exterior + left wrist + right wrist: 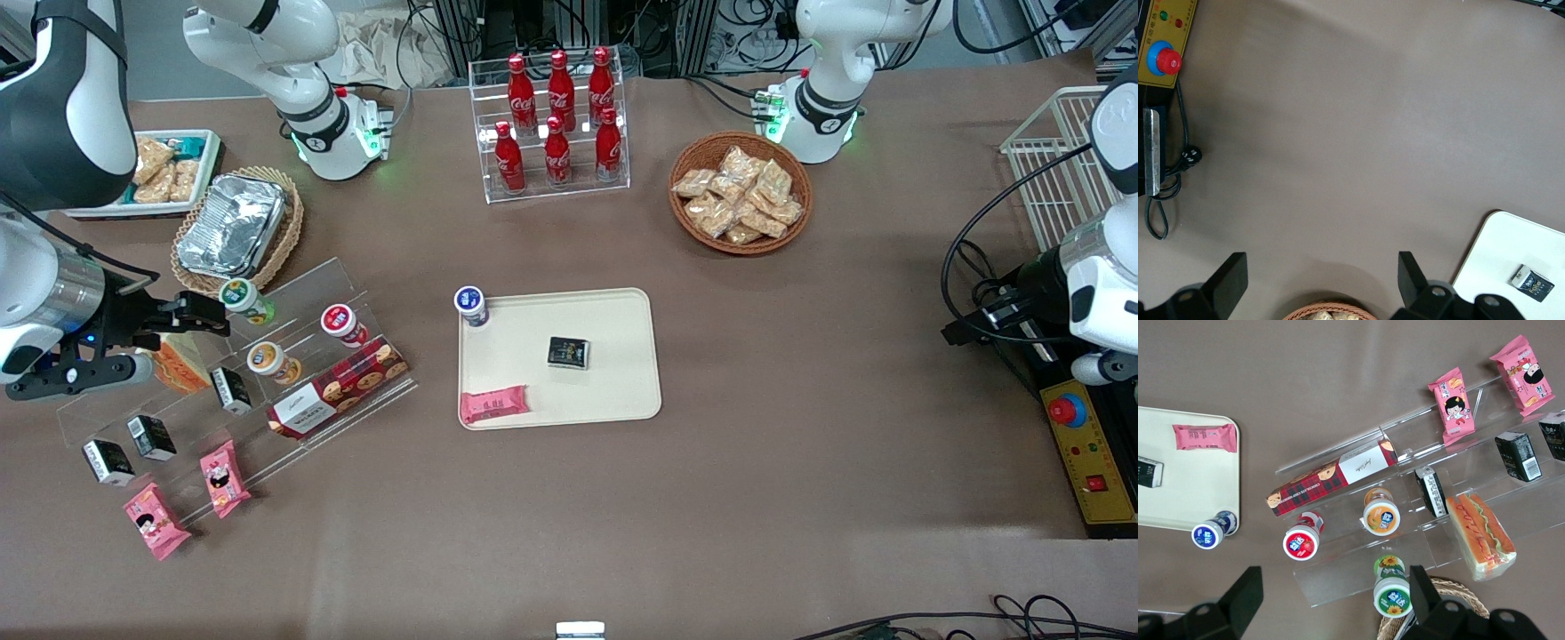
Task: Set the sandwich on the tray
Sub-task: 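Move the right gripper over the wrapped hot-dog sandwich on the rack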
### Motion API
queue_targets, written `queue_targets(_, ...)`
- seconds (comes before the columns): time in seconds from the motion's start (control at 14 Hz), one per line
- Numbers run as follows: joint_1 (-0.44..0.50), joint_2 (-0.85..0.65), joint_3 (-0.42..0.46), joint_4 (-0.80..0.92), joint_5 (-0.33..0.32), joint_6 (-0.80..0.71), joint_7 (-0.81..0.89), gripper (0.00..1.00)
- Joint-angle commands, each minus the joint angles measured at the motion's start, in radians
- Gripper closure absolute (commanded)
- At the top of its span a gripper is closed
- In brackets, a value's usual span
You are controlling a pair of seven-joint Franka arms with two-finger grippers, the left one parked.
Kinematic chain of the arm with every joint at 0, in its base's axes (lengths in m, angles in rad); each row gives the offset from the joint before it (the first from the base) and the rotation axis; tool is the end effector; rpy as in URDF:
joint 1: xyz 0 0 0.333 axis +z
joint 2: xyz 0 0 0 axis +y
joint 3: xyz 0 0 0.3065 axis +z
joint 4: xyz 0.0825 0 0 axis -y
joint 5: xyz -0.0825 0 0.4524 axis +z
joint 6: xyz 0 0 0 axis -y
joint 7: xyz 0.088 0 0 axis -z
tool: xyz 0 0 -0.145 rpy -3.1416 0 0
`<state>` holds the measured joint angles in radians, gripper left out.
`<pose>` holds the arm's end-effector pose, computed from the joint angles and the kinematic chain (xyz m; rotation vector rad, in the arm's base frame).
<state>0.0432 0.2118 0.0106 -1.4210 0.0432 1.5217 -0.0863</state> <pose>0.6718 0.0421 0.5159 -3.0821 -0.2157 0.1706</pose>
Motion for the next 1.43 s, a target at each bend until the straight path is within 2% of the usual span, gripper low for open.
queue_targets(0.0, 0.0, 0.0, -0.006, 0.002, 0.029, 0.02, 0.003, 0.02)
queue_targets(0.71, -0.009, -0.026, -0.011, -0.067, 0.021, 0.006, -0.01, 0.02)
queue_targets(1.0, -0.069, -0.022, -0.011, -0.105, 0.009, 0.041, -0.148, 0.02)
queue_targets(1.14, -0.068, -0.019, -0.009, -0.119, -0.076, 0.075, -0.284, 0.02)
queue_targets(1.36, -0.069, -0.019, -0.009, -0.153, -0.124, 0.098, -0.334, 0.02)
